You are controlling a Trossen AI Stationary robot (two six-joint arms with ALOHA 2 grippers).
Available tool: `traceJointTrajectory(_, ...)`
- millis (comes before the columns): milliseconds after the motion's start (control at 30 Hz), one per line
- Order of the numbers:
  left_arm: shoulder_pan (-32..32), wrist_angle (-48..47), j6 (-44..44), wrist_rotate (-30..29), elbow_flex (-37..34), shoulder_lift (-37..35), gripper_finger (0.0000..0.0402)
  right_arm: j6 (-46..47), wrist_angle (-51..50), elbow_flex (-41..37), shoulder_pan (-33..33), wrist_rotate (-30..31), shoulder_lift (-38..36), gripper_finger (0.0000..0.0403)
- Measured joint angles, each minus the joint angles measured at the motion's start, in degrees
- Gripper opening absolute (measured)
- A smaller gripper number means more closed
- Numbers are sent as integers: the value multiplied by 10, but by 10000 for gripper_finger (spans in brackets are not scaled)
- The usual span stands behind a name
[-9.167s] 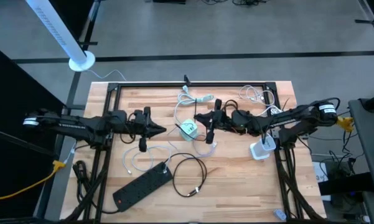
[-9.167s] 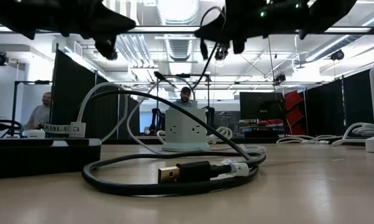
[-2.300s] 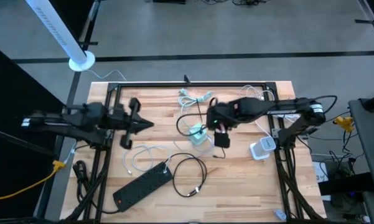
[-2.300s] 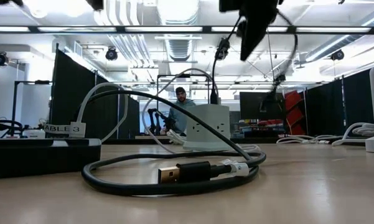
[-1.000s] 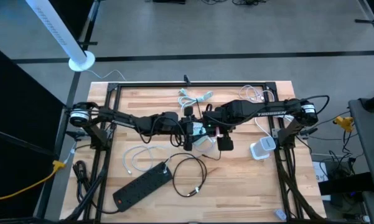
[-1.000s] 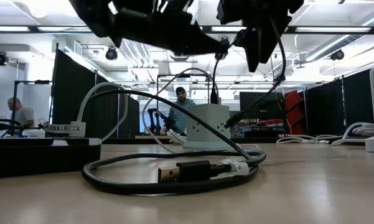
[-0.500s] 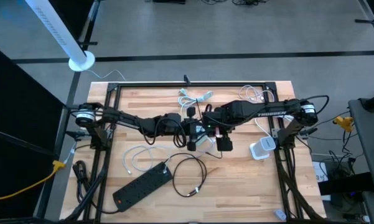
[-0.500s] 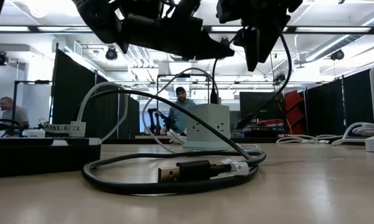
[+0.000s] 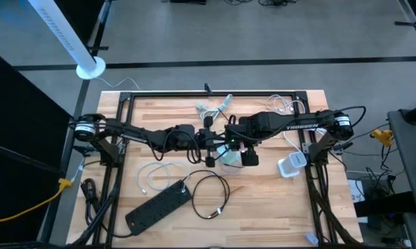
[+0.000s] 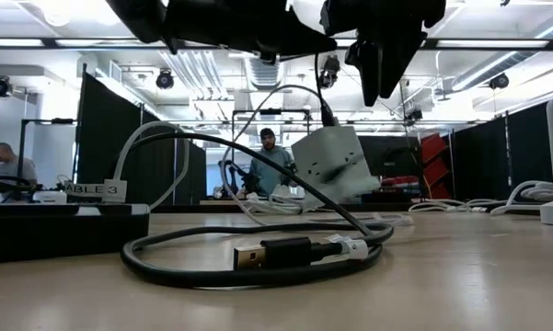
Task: Insert USB
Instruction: Adjust the light green outlet extension
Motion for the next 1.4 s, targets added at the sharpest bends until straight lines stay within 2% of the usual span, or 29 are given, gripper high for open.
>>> traceJointTrajectory(133, -2, -61, 0, 2, 0, 0, 0, 4, -1, 0, -11, 14, 0, 280)
traceJointTrajectory(500, -19, -86, 3, -18, -5, -2, 0, -10, -10, -8, -52, 18, 0, 290)
traceJointTrajectory(733, -21, -96, 11, -24, -7, -20, 0, 15, -16, -15, -73, 9, 0, 298)
traceJointTrajectory(833, -21, -97, 11, -24, -7, -28, 0, 56, -15, -16, -84, -4, 0, 300)
traceJointTrajectory(967, -22, -102, 10, -24, -9, -26, 0, 113, -13, -16, -108, -57, 0, 298)
traceJointTrajectory(1167, -26, -95, -1, -25, -22, -24, 0, 211, -16, -16, -139, -61, 0, 283)
traceJointTrajectory(1400, -29, -102, -10, -24, -37, -25, 0, 237, -18, -16, -150, -91, 0, 280)
